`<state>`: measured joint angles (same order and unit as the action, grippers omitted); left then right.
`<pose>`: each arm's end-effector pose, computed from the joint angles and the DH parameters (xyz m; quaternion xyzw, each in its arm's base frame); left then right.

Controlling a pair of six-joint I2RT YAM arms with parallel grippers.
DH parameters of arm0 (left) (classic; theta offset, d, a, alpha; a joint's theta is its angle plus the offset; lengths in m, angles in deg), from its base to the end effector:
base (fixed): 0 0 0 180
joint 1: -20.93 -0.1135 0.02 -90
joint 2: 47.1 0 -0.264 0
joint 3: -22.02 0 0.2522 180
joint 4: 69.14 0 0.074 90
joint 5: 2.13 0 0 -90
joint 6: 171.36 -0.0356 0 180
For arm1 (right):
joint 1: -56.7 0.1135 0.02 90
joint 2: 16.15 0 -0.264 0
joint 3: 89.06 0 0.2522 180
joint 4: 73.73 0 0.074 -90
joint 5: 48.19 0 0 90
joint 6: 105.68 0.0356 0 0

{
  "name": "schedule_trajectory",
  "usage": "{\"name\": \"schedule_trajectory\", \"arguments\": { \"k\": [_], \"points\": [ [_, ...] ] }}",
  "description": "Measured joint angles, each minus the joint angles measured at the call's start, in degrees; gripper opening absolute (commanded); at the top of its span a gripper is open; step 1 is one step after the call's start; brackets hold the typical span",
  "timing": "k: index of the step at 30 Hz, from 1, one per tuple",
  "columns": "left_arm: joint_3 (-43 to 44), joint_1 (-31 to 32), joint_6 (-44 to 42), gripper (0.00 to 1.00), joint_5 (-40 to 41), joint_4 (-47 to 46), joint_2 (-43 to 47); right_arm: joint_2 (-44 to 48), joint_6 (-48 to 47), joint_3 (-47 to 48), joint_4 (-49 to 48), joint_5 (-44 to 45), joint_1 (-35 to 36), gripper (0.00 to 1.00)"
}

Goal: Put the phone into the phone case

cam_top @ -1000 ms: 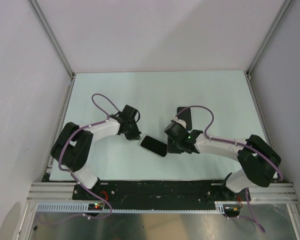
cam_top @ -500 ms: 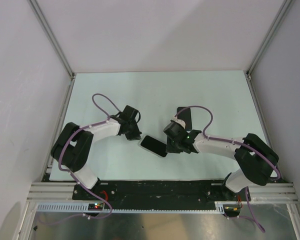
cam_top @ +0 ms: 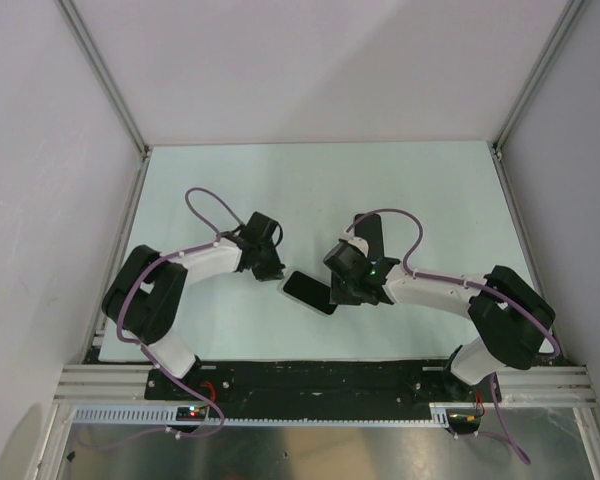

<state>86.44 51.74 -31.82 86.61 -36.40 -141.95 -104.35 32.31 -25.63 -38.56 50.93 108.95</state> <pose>0.2652 -0.1591 0.1510 -0.1558 0.9601 -0.1578 0.1704 0.1853 0.2301 0.1772 -0.0152 0.9628 0.1491 0.2247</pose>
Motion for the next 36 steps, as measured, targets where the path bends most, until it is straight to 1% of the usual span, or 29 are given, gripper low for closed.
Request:
{"name": "schedule_trajectory", "arguments": {
  "k": [2,5,14,25,36],
  "points": [
    [-0.13,0.09,0.17,0.11,-0.15,-0.24,0.02,-0.11,0.04,0.37,0.11,0.48,0.20,0.43],
    [-0.33,0.37,0.66,0.11,-0.52,-0.57,0.07,-0.07,0.02,0.59,0.37,1.44,0.33,0.47],
    [-2.93,0.92,3.67,0.11,-0.46,-1.84,1.95,3.41,1.16,-1.16,1.38,2.93,0.94,0.47],
    [-7.93,2.67,9.16,0.11,-0.17,-3.48,6.05,3.48,2.01,-2.60,1.44,3.74,0.96,0.48],
    [-9.68,5.70,12.63,0.11,0.72,-3.45,7.85,3.50,2.86,-3.96,1.51,3.80,1.05,0.50]
  ]
}}
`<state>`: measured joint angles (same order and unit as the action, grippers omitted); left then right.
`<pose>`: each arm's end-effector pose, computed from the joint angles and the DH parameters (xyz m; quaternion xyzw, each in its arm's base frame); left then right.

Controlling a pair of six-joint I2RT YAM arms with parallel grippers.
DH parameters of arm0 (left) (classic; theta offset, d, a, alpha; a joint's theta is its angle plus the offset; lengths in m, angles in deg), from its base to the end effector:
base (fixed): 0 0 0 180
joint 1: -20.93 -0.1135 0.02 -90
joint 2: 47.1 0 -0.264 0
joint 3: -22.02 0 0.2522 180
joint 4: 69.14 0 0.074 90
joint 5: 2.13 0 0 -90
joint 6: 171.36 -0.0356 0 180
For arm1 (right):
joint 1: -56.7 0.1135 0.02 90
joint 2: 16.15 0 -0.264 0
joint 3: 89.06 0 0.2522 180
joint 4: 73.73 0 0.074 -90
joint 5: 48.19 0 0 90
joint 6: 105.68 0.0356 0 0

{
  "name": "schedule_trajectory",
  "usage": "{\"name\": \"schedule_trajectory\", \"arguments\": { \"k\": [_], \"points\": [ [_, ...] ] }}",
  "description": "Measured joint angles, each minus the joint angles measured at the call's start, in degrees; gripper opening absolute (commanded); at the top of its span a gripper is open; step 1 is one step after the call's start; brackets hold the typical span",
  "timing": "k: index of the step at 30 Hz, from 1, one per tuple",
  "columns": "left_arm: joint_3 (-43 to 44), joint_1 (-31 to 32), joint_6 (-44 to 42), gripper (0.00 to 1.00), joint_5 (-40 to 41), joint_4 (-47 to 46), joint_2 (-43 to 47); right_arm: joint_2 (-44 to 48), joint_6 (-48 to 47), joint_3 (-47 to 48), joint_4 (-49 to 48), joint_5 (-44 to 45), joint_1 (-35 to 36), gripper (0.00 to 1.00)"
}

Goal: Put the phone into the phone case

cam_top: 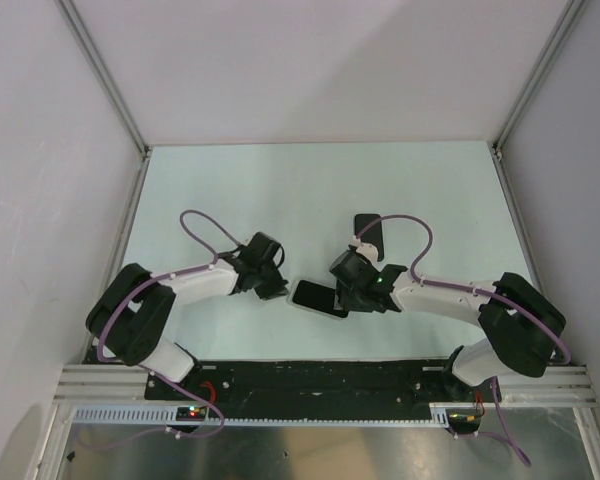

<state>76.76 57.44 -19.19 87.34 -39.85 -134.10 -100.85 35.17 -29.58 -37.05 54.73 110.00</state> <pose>0.2182 -0.1619 0.1462 -0.2141 0.9454 -0.1893 0.1567 0.1707 0.2157 0.1730 0.0067 0.9643 0.1232 0.2344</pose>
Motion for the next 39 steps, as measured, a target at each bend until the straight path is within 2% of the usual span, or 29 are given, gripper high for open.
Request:
{"name": "schedule_trajectory", "arguments": {
  "k": [15,39],
  "points": [
    [0.00,1.64,0.83,0.11,1.49,0.07,0.11,-0.59,-0.15,0.04,0.44,0.66,0.04,0.52],
    [0.09,2.86,0.83,0.11,3.19,0.11,0.11,-7.58,-1.36,8.50,7.17,4.59,2.80,0.53]
  ]
}}
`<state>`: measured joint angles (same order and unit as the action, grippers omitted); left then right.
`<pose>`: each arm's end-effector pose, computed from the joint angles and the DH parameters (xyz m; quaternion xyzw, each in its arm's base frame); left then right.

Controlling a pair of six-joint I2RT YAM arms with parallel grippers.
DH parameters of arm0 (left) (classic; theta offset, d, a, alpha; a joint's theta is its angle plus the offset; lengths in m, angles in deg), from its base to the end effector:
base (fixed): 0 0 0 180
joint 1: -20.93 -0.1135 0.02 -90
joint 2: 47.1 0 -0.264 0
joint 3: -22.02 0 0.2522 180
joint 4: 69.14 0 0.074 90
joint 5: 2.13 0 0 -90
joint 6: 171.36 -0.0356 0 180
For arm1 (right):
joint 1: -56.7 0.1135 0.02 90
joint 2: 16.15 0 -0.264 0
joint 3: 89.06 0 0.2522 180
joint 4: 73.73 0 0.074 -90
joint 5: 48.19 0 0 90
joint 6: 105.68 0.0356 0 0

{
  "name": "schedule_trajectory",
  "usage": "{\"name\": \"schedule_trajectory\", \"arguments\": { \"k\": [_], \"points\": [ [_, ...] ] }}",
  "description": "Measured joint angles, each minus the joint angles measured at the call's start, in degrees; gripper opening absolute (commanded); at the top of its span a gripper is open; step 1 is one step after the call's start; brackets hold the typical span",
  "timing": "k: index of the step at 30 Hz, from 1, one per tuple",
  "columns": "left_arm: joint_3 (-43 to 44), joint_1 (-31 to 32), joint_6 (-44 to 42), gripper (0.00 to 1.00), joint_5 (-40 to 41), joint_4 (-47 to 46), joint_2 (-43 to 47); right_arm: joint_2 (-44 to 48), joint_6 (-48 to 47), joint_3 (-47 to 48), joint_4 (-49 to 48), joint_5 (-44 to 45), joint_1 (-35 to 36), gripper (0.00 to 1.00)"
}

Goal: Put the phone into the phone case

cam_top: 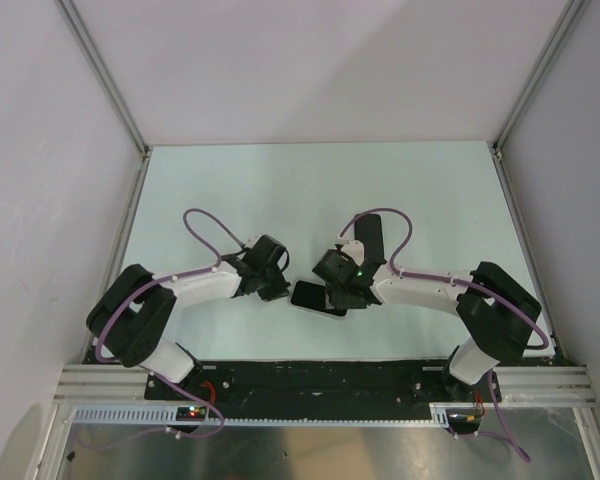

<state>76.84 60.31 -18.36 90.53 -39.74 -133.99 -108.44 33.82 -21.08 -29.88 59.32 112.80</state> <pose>0.2111 -0.1711 0.1469 -0.2039 0.9472 -0.1779 0.1719 0.1765 0.2435 0.1733 -0.0271 0.9705 0.0588 0.2322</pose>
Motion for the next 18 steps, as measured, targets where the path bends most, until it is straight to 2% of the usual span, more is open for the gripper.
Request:
{"name": "schedule_trajectory", "arguments": {
  "k": [6,13,18],
  "points": [
    [0.09,0.48,0.02,0.11,0.79,0.09,0.00,-0.11,-0.28,0.22,0.24,-0.22,0.04,0.53],
    [0.09,0.59,0.02,0.12,1.09,0.11,0.11,-0.02,-1.07,0.24,0.04,-1.64,-1.09,0.61],
    [0.07,0.57,-0.04,0.12,-0.55,0.07,0.20,1.42,-2.05,0.17,-0.04,-2.32,-3.17,0.63]
  ]
}}
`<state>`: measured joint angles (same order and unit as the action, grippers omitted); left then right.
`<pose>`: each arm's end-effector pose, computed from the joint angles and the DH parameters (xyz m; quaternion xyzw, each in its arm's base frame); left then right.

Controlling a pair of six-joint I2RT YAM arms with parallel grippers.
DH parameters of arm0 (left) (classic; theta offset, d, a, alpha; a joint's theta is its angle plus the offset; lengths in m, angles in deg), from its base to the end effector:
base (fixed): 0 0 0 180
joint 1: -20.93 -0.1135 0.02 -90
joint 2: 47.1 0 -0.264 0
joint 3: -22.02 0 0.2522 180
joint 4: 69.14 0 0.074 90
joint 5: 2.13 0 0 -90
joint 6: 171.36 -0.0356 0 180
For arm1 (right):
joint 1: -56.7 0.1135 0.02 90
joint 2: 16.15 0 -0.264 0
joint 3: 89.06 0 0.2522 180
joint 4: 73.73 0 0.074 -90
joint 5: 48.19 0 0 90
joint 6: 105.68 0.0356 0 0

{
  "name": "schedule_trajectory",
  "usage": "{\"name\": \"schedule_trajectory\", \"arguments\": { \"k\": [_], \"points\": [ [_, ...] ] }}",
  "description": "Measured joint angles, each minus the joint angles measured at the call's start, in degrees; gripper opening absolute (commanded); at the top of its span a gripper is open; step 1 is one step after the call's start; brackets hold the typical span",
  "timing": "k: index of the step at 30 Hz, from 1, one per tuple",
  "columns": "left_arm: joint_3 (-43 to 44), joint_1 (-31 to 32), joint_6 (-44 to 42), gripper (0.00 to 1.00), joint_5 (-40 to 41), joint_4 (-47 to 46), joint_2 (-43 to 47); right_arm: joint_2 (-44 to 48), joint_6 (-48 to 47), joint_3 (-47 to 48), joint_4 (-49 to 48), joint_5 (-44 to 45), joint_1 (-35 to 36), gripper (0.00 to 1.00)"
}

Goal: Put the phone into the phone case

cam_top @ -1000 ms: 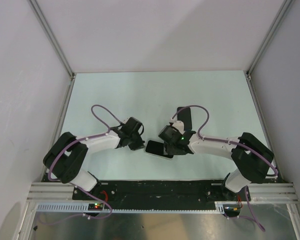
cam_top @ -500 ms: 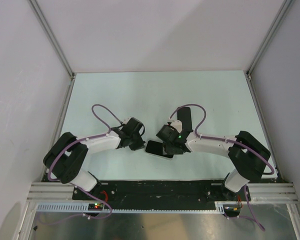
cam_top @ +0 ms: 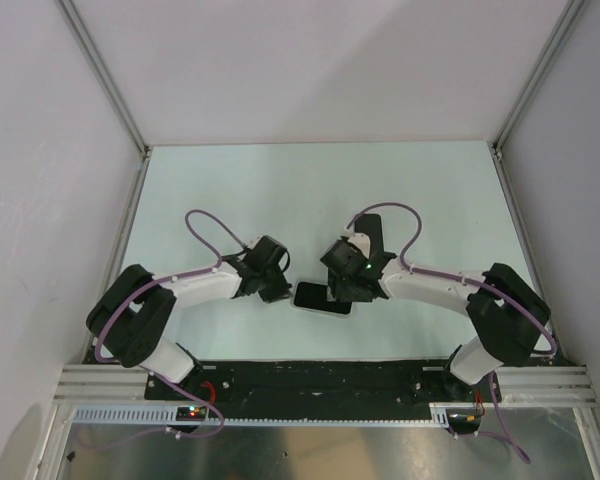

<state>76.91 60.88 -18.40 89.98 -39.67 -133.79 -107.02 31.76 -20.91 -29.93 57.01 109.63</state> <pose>0.2092 -0.1735 0.1481 -0.1977 0.9482 -0.1829 0.1685 0.1882 0.2336 0.1807 -0.0196 0.9707 0.0720 0.2286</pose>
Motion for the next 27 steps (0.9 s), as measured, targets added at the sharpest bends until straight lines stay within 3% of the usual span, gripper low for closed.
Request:
{"name": "schedule_trajectory", "arguments": {
  "k": [8,19,27],
  "points": [
    [-0.13,-0.76,-0.50,0.12,-1.49,0.04,0.17,5.81,-0.39,-1.07,-1.40,-0.24,-3.02,0.51],
    [0.37,-2.62,-4.11,0.13,-1.70,0.22,0.39,6.36,-0.98,-4.57,-1.84,-1.44,-4.81,0.47],
    [5.09,-3.39,-9.33,0.31,-1.31,0.50,-0.33,6.36,-1.01,-4.98,-2.93,-2.47,-4.94,0.45]
  ]
}}
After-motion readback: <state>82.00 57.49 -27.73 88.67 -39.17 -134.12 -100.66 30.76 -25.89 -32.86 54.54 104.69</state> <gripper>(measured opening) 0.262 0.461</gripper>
